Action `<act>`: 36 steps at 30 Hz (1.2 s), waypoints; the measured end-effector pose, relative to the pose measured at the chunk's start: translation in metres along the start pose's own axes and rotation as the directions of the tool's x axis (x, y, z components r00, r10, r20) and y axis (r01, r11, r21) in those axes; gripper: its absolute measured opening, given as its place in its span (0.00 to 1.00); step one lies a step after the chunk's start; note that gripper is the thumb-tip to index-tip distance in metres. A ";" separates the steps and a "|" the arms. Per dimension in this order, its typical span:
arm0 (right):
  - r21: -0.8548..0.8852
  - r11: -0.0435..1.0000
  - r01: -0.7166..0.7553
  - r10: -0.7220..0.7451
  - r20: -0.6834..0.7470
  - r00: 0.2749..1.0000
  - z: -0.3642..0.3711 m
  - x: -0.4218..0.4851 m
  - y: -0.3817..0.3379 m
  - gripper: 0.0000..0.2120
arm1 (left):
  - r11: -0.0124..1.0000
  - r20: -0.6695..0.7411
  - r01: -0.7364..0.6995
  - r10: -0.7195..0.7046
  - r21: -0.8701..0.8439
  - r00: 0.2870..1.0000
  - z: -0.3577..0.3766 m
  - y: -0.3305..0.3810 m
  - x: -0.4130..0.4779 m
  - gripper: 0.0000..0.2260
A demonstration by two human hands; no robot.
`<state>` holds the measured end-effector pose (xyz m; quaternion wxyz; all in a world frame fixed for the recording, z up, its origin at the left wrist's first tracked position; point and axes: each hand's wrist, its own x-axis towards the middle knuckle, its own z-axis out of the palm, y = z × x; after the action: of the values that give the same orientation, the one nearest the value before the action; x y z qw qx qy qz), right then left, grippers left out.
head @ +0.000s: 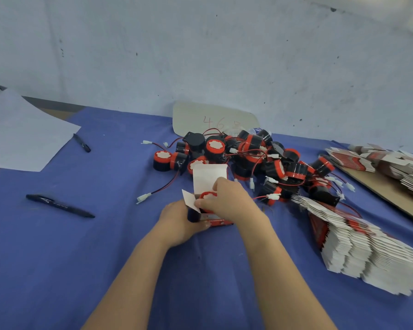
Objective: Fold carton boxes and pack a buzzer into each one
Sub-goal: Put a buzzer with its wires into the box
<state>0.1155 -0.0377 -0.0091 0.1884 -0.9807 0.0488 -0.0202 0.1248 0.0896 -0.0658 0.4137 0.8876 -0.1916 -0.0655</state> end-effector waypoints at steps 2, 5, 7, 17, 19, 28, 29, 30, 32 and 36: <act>0.043 0.998 -0.047 0.050 -0.087 0.995 0.012 -0.005 0.000 0.20 | 1.000 0.007 -0.008 0.008 0.014 1.000 0.001 0.001 0.000 0.15; 0.006 1.000 -0.026 0.026 -0.144 0.989 0.022 -0.012 0.001 0.13 | 0.994 -0.014 0.023 -0.024 -0.102 1.000 0.001 0.001 0.000 0.11; -0.180 0.983 0.030 -0.059 -0.159 0.986 0.019 -0.013 0.002 0.11 | 0.979 -0.019 0.041 -0.045 -0.199 0.999 0.002 0.003 -0.001 0.14; -0.071 0.997 -0.012 0.004 -0.107 0.994 -0.020 -0.007 0.026 0.13 | 0.967 -0.398 0.221 -0.253 -0.124 0.882 0.032 0.019 0.009 0.13; -0.117 0.986 -0.119 0.102 -0.139 0.985 -0.031 -0.007 0.045 0.08 | 0.964 -0.393 0.232 -0.263 -0.128 0.881 0.032 0.017 0.012 0.13; 0.054 0.998 0.034 -0.038 0.081 0.996 -0.048 -0.023 0.046 0.07 | 0.963 -0.402 0.248 -0.269 -0.105 0.875 0.036 0.016 0.014 0.17; 0.134 0.989 0.055 -0.066 0.080 0.995 -0.045 -0.023 0.041 0.06 | 0.963 -0.404 0.247 -0.269 -0.106 0.875 0.036 0.016 0.014 0.17; 0.237 0.970 0.054 -0.077 0.089 0.993 -0.041 -0.023 0.037 0.06 | 0.964 -0.404 0.244 -0.267 -0.109 0.875 0.035 0.016 0.014 0.17; 0.446 0.895 0.009 -0.077 0.135 0.988 -0.034 -0.023 0.030 0.11 | 0.966 -0.401 0.234 -0.258 -0.108 0.879 0.035 0.015 0.013 0.16; 0.505 0.859 0.088 -0.194 0.160 0.968 -0.027 -0.021 0.030 0.10 | 0.971 -0.391 0.215 -0.241 -0.108 0.888 0.033 0.016 0.011 0.14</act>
<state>0.0902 -0.0733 0.0048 0.4346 -0.8975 -0.0499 0.0555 0.1216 0.0521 -0.0749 0.4608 0.8852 0.0050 0.0641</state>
